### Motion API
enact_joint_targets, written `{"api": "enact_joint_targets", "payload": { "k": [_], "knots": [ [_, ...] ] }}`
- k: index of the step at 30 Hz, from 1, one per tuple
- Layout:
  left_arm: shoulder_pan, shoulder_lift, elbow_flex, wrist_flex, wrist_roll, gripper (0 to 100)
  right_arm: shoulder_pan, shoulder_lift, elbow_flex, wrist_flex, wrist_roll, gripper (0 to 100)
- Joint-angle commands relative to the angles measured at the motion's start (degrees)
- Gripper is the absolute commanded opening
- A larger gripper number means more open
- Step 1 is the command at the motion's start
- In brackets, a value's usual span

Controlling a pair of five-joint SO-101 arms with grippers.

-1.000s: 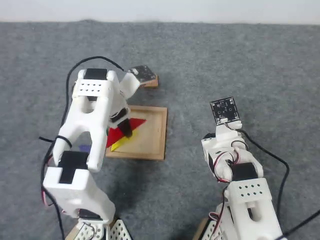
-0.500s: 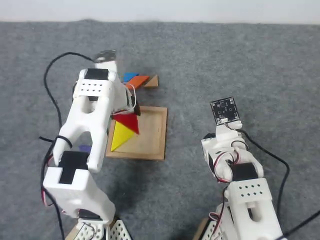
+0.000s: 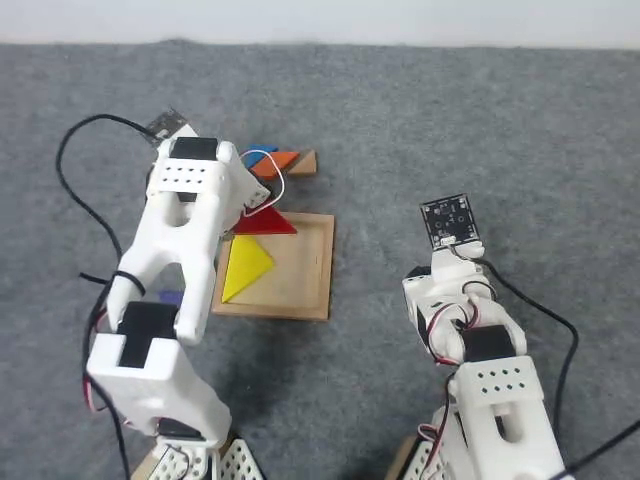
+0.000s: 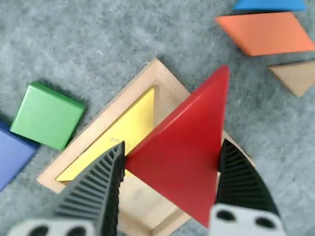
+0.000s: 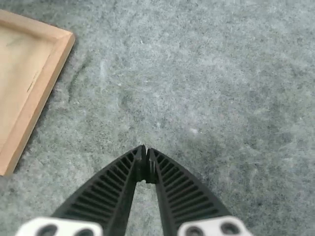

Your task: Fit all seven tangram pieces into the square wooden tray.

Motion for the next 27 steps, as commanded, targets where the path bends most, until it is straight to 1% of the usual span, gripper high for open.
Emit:
{"api": "enact_joint_targets", "payload": {
  "k": [1,2,3,6,7,11,17,21,24,27],
  "knots": [
    [0.35,-1.05,-0.57,0.35,0.97,1,0.04,-1.89,-0.79,-0.75,0.79,0.8],
    [0.35,-0.79,-0.75,0.70,1.67,1,-0.13,-1.89,-0.79,-0.75,0.79,0.8],
    [0.35,-0.62,-0.84,0.70,3.96,1,-0.13,-1.89,-0.79,-0.75,0.79,0.8],
    [0.44,-0.44,0.75,0.70,14.42,1,-0.13,-1.89,-0.79,-0.66,0.79,0.8],
    [0.44,-0.44,1.54,0.26,16.88,1,-0.04,-1.89,-0.79,-0.66,0.79,0.8],
    [1.14,-0.53,3.74,-4.40,22.51,1,-0.04,-1.89,-0.79,-0.66,0.79,0.8],
    [6.42,-0.97,7.34,-5.19,27.96,1,-0.22,-1.89,-0.79,-0.66,0.79,0.8],
    [9.58,-0.97,7.34,-4.13,29.19,1,-0.48,-1.89,-0.88,-2.07,0.26,0.9],
    [11.08,-0.97,7.16,-4.22,29.19,1,-2.33,-1.45,0.97,-9.36,0.26,0.9],
    [11.43,-0.79,5.58,-4.22,29.19,1,-4.26,-1.80,6.51,-21.23,0.26,0.8]
  ]
}}
